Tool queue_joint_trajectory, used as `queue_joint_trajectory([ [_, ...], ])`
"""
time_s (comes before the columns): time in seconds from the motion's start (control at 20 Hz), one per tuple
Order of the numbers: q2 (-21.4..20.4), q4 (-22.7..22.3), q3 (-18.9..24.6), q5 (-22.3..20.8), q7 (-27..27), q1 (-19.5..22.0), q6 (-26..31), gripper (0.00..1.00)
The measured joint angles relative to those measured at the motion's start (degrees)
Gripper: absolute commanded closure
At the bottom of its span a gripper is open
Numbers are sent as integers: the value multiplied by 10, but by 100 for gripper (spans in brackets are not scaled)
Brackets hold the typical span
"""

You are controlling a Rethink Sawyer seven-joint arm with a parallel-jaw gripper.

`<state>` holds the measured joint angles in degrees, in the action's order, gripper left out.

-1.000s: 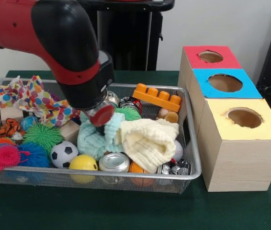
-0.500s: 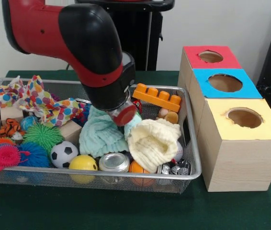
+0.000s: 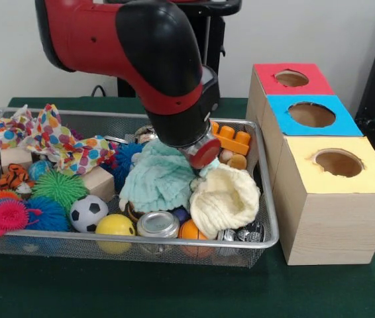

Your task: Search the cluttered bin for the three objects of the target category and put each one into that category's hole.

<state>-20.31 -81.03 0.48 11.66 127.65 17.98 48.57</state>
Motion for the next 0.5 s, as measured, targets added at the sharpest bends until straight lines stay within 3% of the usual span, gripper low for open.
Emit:
queue_joint_trajectory([
  [0.5, -12, -30, 0, 62, 0, -42, -19, 100],
])
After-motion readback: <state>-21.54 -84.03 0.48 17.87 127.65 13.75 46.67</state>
